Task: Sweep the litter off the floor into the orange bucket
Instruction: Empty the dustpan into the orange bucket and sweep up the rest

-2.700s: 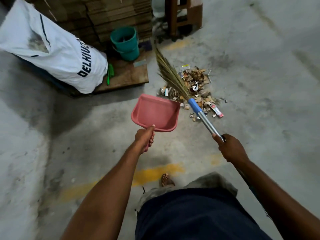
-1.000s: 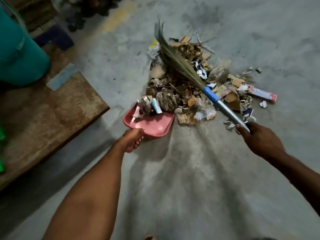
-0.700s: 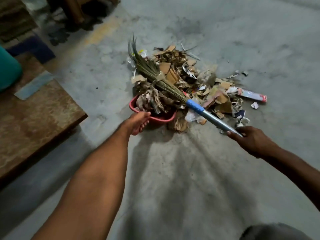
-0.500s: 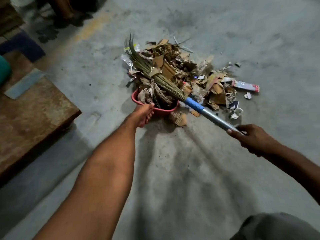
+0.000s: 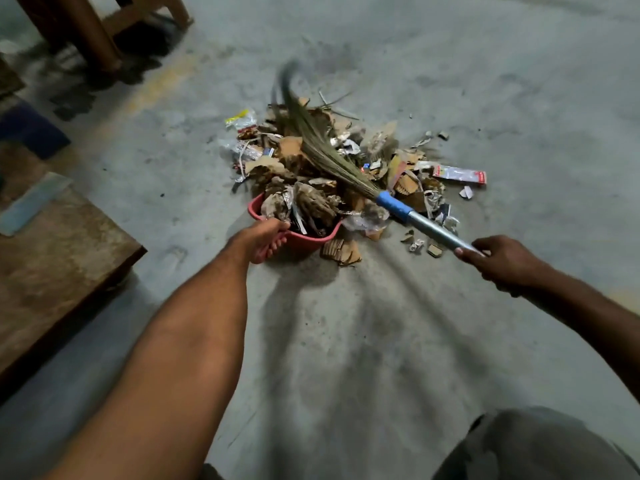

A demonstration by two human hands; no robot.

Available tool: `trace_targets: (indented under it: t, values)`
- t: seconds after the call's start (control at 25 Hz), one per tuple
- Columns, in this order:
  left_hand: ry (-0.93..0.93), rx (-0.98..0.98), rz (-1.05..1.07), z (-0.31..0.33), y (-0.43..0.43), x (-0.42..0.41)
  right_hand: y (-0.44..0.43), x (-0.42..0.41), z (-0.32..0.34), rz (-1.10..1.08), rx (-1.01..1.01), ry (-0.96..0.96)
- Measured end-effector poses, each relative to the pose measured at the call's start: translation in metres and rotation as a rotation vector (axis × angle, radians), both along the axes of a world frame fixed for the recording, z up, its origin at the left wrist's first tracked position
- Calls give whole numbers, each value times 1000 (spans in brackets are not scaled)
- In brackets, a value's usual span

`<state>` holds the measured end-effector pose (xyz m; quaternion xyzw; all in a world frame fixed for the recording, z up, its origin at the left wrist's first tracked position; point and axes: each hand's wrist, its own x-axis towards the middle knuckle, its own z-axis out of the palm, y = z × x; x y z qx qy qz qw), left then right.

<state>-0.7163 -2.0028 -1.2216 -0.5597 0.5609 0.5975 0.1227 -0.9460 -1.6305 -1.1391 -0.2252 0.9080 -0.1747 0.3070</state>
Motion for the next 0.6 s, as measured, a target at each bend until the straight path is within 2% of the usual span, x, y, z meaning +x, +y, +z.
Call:
trace_targets:
  t: [0.28,0.52,0.6]
  values:
    - [95,-119,128,-28,14,-29,35,25,-15,-47,-44,-153]
    - [201,-186,252,-41,40,-44,47,33,-21,-50,-57,-159]
    - [225,-235,264,-29,44,-46,49,35,-13,-63,-69,-132]
